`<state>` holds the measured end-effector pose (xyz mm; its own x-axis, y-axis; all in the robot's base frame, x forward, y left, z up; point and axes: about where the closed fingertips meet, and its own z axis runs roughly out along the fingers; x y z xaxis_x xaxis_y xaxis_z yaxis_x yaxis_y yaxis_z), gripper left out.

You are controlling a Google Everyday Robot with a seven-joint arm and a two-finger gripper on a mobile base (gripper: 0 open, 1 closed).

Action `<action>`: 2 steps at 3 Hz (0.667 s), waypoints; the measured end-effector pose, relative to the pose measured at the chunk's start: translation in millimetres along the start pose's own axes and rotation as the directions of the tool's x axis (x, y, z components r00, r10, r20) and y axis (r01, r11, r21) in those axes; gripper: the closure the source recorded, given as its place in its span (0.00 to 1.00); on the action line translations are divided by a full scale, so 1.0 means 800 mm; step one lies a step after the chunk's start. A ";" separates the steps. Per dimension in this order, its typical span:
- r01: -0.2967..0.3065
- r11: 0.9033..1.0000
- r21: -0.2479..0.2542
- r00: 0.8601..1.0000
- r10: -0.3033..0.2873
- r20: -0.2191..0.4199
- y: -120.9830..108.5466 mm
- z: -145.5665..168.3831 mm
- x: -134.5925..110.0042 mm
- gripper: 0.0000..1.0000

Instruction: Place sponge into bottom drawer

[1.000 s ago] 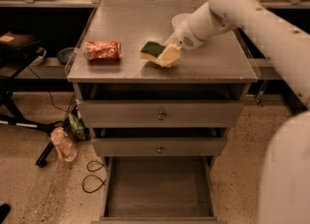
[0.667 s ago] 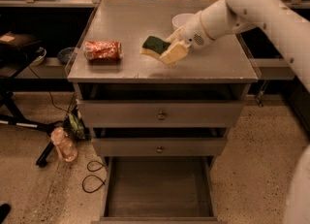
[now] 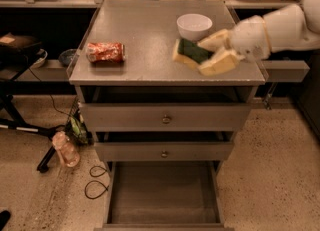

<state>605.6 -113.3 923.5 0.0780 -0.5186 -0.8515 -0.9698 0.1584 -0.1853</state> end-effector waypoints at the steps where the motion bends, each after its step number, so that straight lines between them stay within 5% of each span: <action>1: -0.026 0.999 -0.021 1.000 0.025 -0.013 0.013 0.006 0.017 1.00; 2: -0.025 0.999 -0.020 1.000 0.024 -0.013 0.012 0.006 0.016 1.00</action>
Offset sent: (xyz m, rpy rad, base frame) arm -0.0090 -0.0025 -0.0171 -0.0097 0.0372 0.0019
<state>598.0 -114.6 908.4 0.0515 -0.5253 -0.8494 -0.9759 0.1540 -0.1544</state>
